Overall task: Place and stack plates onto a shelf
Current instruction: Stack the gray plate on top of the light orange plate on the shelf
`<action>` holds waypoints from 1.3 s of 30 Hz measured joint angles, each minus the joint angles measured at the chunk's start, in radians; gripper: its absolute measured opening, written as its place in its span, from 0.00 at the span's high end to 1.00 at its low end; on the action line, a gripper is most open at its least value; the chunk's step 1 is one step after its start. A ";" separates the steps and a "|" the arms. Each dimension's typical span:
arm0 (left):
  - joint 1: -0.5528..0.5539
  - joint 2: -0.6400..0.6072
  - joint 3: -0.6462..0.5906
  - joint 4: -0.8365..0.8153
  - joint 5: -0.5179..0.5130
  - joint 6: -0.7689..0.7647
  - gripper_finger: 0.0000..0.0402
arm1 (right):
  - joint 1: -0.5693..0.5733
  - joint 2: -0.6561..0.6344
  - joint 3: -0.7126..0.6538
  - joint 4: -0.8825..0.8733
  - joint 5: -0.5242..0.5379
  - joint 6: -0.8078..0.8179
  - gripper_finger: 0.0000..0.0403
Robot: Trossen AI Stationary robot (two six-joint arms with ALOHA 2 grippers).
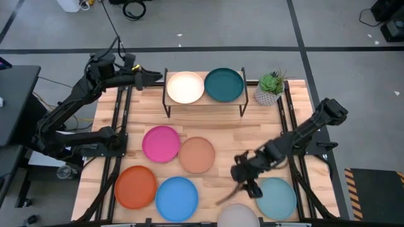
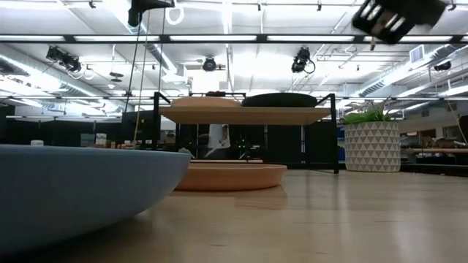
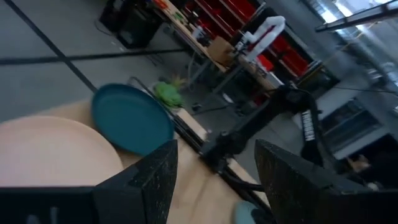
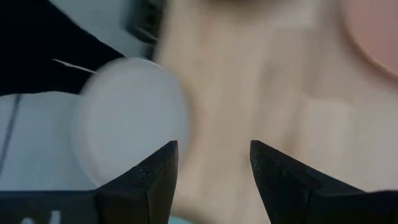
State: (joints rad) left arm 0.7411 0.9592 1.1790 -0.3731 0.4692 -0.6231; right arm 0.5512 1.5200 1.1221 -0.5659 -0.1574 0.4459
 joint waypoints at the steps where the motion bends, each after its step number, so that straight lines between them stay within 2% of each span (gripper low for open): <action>1: -0.004 0.000 0.000 0.000 0.013 -0.016 0.45 | 0.024 0.001 -0.011 0.042 0.000 0.005 0.50; 10: -0.039 0.000 0.000 0.024 0.035 -0.039 0.45 | 0.180 0.174 -0.013 0.253 0.026 0.049 0.56; 21: -0.039 -0.012 -0.001 0.041 0.034 -0.069 0.45 | 0.233 0.390 0.055 0.260 0.063 -0.070 0.60; 25: -0.039 -0.012 -0.001 0.041 0.034 -0.073 0.45 | 0.222 0.411 0.056 0.146 0.097 -0.074 0.62; 29: -0.039 -0.012 -0.001 0.040 0.034 -0.073 0.45 | 0.185 0.402 0.056 -0.023 0.211 -0.073 0.63; 33: -0.038 -0.012 -0.001 0.040 0.033 -0.073 0.45 | 0.122 0.396 0.049 -0.119 0.282 -0.073 0.65; 39: -0.038 -0.012 -0.001 0.040 0.032 -0.073 0.45 | 0.007 0.368 0.038 -0.308 0.396 0.009 0.67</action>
State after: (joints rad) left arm 0.7029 0.9470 1.1782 -0.3336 0.5011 -0.6958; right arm 0.5579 1.8882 1.1606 -0.8743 0.2390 0.4549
